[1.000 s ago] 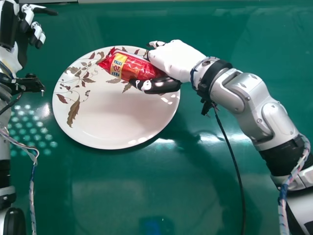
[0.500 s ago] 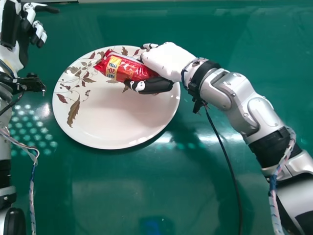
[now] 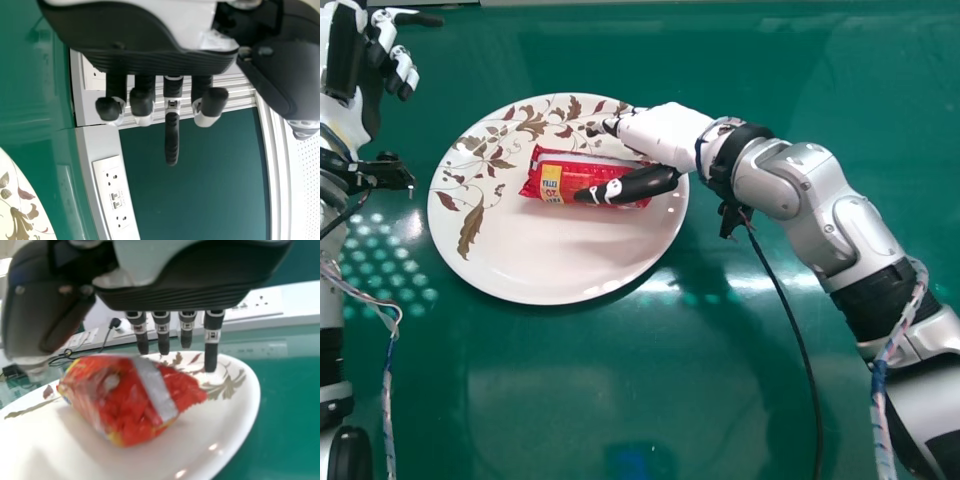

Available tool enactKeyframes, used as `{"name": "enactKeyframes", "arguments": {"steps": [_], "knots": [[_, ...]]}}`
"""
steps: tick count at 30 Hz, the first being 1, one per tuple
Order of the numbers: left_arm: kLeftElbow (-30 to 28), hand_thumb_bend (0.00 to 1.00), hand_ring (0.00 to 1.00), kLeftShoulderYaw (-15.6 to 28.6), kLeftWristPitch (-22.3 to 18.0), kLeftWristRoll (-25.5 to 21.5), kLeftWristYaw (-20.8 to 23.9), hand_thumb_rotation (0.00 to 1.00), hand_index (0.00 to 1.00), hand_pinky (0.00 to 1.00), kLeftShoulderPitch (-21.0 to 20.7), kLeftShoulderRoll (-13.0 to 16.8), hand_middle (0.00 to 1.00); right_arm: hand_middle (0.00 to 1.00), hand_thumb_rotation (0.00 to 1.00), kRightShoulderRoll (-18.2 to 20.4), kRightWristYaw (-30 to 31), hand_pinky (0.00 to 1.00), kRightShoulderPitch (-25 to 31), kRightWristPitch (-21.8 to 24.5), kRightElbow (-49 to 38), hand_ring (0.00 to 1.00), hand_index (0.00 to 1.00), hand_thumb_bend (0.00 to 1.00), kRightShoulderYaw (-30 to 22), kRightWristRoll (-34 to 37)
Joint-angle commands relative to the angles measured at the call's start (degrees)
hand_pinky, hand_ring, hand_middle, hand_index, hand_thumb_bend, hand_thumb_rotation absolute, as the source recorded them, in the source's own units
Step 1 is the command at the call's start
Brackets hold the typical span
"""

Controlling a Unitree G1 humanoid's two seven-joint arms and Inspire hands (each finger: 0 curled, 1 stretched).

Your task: Pick up biscuit and place it in the plate

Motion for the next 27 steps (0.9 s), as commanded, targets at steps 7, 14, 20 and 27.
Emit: {"name": "enactKeyframes", "arguments": {"steps": [7,14,20,27], "knots": [[1.8,1.00,0.00,0.0,-1.9,-0.9,-1.8,1.00,0.00,0.00,0.6,0.1,0.98,1.00,0.70,-1.0,-3.7,0.82,0.1,0.0,-1.5,1.00,1.00,1.00,-1.4,-0.4],[2.4,1.00,0.00,-0.3,-2.5,-0.5,-1.6,1.00,0.00,0.00,0.9,-0.6,1.00,1.00,0.70,-1.9,-3.9,0.81,0.5,3.1,-3.0,1.00,1.00,1.00,-3.2,-0.4],[4.1,1.00,0.00,-0.8,-4.3,0.2,-0.7,1.00,0.00,0.00,1.0,-1.4,1.00,1.00,0.71,-3.3,-4.4,0.77,2.3,9.0,-6.1,0.97,1.00,1.00,-7.8,0.8],[5.6,0.96,0.00,-1.6,-5.3,1.0,0.4,1.00,0.00,0.00,1.1,-2.8,0.99,0.98,0.59,-3.2,-13.6,0.67,8.4,10.8,-8.3,0.86,0.92,0.98,-14.1,3.3]]}}
